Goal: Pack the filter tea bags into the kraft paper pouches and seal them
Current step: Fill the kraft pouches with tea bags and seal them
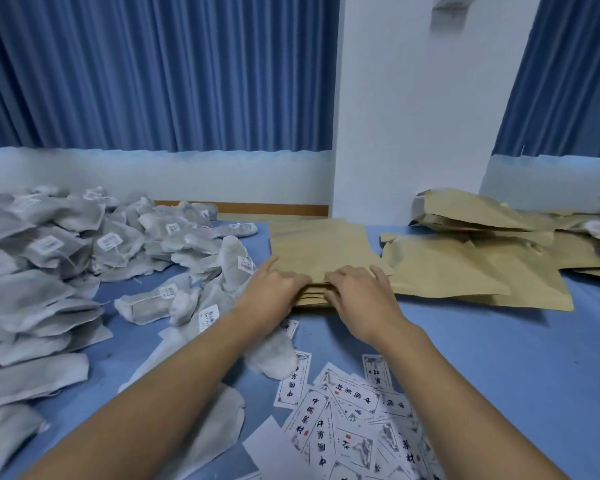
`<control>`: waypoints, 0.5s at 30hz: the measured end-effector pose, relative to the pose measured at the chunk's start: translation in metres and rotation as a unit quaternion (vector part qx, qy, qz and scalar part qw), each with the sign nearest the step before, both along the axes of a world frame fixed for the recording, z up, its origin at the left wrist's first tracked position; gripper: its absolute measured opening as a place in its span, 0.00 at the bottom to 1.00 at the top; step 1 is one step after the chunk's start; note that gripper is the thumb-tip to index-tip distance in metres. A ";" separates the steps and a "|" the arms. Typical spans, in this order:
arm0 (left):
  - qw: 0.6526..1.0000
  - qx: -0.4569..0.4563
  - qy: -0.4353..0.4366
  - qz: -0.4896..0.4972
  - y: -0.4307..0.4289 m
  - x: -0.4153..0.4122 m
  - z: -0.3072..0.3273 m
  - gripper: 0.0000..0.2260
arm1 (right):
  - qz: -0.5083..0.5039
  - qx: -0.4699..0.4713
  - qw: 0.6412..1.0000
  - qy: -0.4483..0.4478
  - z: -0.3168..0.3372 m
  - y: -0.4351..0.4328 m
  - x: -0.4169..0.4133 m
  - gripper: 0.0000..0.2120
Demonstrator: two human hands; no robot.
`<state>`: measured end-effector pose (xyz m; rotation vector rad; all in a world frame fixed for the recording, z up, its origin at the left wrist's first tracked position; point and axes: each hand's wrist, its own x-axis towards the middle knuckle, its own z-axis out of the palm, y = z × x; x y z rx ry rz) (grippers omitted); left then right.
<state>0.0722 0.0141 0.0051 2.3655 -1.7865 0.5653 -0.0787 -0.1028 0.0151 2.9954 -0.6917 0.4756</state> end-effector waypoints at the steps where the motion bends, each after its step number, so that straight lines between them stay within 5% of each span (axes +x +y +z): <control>1: 1.000 -0.016 0.000 -0.011 0.003 0.002 0.001 0.20 | -0.002 0.001 1.000 0.014 0.003 0.001 0.002 0.11; 9: 0.961 -0.249 0.059 -0.108 0.015 0.023 -0.008 0.06 | -0.008 -0.041 0.997 0.059 0.024 0.002 0.008 0.09; 15: 0.951 -0.270 0.121 -0.087 0.015 0.022 -0.007 0.05 | -0.008 -0.070 0.997 0.018 0.023 0.002 0.011 0.06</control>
